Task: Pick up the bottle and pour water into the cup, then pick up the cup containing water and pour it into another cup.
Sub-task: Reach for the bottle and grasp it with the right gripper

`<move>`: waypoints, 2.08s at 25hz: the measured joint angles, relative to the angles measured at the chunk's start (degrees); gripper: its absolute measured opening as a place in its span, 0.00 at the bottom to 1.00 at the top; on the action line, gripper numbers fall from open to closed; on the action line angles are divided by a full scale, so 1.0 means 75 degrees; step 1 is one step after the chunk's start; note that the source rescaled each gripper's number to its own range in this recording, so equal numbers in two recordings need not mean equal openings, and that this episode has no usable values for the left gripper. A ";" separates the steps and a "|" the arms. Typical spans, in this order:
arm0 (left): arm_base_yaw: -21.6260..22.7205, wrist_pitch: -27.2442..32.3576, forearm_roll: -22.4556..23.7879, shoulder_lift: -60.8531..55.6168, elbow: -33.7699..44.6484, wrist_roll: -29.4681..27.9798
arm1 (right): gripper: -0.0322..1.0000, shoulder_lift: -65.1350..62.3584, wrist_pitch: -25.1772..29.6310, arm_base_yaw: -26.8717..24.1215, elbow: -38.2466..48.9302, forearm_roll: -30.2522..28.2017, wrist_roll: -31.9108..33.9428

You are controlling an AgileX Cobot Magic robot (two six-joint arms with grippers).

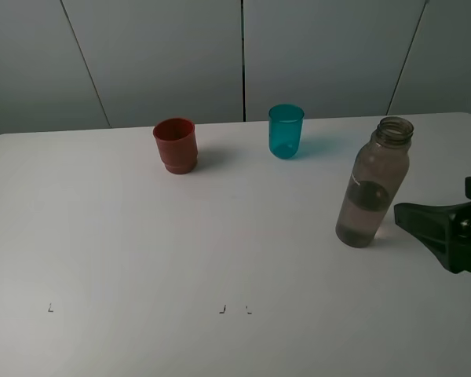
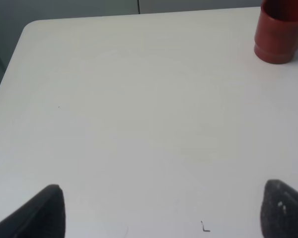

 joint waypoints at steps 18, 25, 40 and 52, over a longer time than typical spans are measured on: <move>0.0000 0.0000 0.0000 0.0000 0.0000 0.0000 | 1.00 0.2916 -0.2494 0.0000 0.0475 0.0000 0.0577; 0.0000 0.0000 0.0000 0.0000 0.0000 0.0000 | 1.00 0.2916 -0.2947 0.0000 0.0566 -0.0018 0.0737; 0.0000 0.0000 0.0000 0.0000 0.0000 0.0000 | 1.00 0.2916 -0.3524 0.0000 0.0760 -0.3094 0.3613; 0.0000 0.0000 0.0000 0.0000 0.0000 0.0000 | 1.00 0.3228 -0.3859 0.0000 0.0931 -0.3998 0.4061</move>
